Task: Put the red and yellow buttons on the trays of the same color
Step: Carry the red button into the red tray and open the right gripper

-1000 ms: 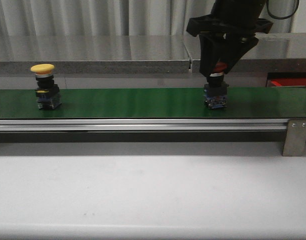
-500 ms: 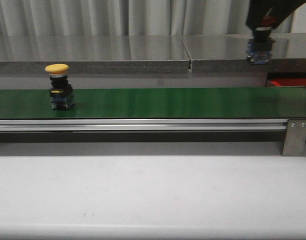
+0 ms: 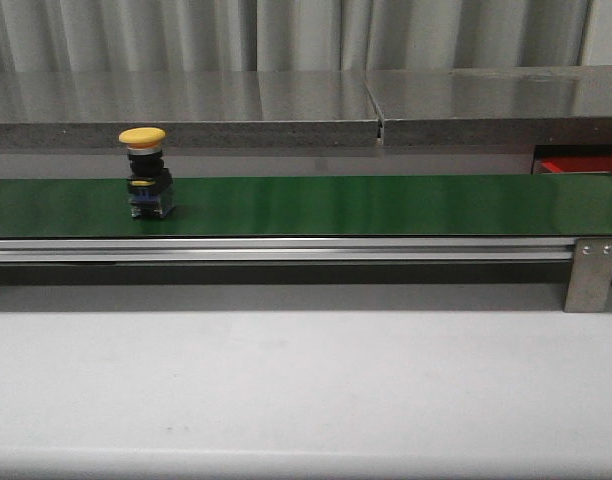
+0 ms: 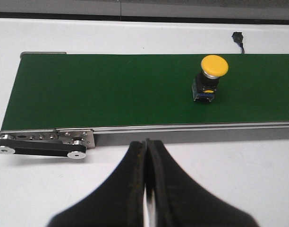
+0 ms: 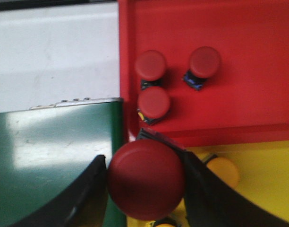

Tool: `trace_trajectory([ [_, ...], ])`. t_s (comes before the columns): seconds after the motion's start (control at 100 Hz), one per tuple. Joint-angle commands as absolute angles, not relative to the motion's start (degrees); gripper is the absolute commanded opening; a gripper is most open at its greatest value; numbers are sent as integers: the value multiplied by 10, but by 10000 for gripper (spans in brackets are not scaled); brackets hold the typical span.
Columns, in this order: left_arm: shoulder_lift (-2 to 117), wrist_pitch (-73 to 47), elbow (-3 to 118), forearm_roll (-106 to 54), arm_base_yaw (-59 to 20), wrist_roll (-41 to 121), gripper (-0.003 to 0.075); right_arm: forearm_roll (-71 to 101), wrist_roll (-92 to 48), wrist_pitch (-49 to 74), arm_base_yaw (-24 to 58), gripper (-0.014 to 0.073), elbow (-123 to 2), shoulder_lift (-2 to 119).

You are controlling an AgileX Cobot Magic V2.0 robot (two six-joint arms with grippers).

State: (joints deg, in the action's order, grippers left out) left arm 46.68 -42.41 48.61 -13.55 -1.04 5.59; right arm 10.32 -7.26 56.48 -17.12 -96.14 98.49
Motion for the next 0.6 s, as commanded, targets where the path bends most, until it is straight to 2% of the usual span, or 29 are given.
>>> trace_trajectory([
  [0.0, 463, -391, 500, -142, -17, 55, -20, 109, -66, 520, -196, 134, -965, 959],
  [0.18, 463, -387, 500, -142, -17, 55, -20, 109, -56, 482, -223, 134, -944, 980],
  [0.59, 463, -383, 500, -142, -17, 55, -20, 114, -47, 418, -225, 134, -944, 1064],
])
